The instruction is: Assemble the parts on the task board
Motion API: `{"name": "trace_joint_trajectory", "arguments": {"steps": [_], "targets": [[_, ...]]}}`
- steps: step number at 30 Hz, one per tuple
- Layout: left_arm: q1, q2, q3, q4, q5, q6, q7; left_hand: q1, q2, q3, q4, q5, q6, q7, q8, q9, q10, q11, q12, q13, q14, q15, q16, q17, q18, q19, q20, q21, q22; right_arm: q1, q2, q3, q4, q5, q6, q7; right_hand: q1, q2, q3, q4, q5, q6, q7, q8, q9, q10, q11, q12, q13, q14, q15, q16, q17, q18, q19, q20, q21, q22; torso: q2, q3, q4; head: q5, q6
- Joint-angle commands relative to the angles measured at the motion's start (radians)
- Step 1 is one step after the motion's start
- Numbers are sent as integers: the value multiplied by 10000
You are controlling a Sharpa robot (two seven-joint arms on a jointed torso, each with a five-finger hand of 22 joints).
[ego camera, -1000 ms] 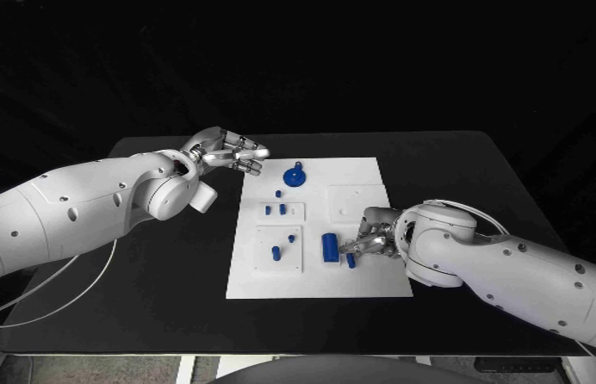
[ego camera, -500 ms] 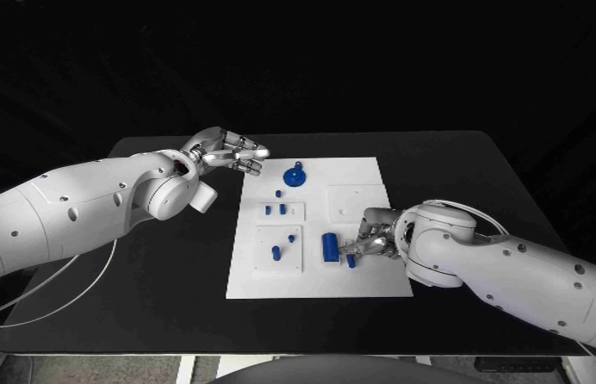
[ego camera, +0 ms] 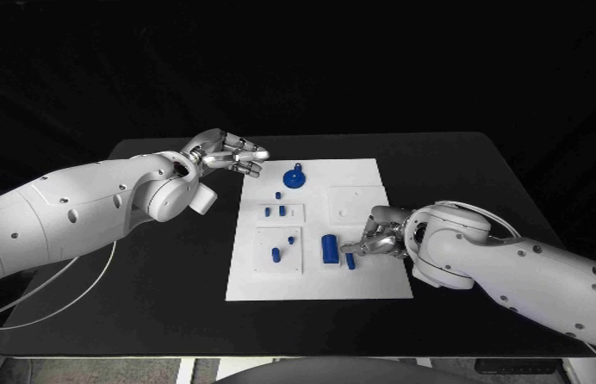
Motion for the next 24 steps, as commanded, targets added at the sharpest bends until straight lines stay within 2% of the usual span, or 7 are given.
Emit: {"name": "trace_joint_trajectory", "arguments": {"steps": [1,6,8,11,12,14,24], "targets": [[-1,8,6,11,-22,102,39,-9,123,-29,-15,-1,72,1,55,0,52,11,16,7,-69,5,-41,-12,-17,-37,8,-49,-17,-9,-100,41,49,407,-465,616,22,-76,-97,44,-56,-75,-1,3,2,-40,10,-78,4,74,-32,-80,-33,-77,118,-1,-63,1292,1,6,2,-20,17],[-1,7,5,-2,-26,105,38,-9,123,-29,-15,-1,72,1,55,0,52,11,16,7,-69,5,-41,-12,-17,-37,8,-49,-17,-10,-252,110,103,832,-175,965,188,-67,-168,-84,-53,-88,11,1,2,-51,17,-106,-4,74,-28,-108,-54,-72,115,4,-90,1288,2,2,6,-33,18],[-1,6,5,-5,-28,109,36,-9,123,-29,-15,-1,72,1,55,0,52,11,16,7,-69,5,-41,-12,-17,-37,8,-49,-17,-10,-302,124,120,1030,87,1123,417,96,-510,-296,50,-89,22,-2,5,-64,32,-101,-6,77,-11,-119,-72,-63,113,28,-110,1286,0,-2,6,-34,16],[-1,5,4,-7,-30,115,35,1,129,-27,-23,2,72,0,54,-1,56,10,16,7,-67,5,-41,-11,-17,-37,8,-49,-17,-12,-356,135,159,1200,519,1287,832,833,-2240,-1020,1649,-127,26,-3,1,-103,55,-82,-33,75,15,-139,-116,-43,110,58,-145,1285,-3,-4,5,-40,3],[-1,5,4,-8,-31,116,35,1,129,-27,-23,2,72,0,54,-1,56,10,16,7,-67,5,-41,-11,-17,-37,8,-49,-17,-13,-372,137,173,1233,664,1310,887,1155,-2929,-1452,1953,-156,23,-16,-4,-115,65,-68,-55,71,22,-142,-135,-36,111,69,-162,1284,-2,-5,9,-44,1],[-1,4,4,-9,-31,119,34,1,129,-27,-23,2,72,0,54,-1,56,10,16,7,-67,5,-41,-11,-17,-37,8,-49,-17,-17,-404,140,192,1278,946,1323,1036,1404,-3215,-1898,1914,-147,39,-4,-3,-135,61,-49,-91,63,15,-145,-163,-35,110,79,-171,1285,-1,-7,11,-46,1],[-1,-9,1,-4,-35,128,28,1,129,-27,-23,2,72,0,54,-1,56,10,16,7,-67,5,-41,-11,-17,-37,8,-49,-17,-182,-558,143,283,1205,1950,1061,1160,1415,-3131,-2337,1969,-146,29,-8,-7,-153,61,-22,-140,62,27,-123,-175,-41,102,86,-190,1283,-3,-16,23,-60,-18]]}}
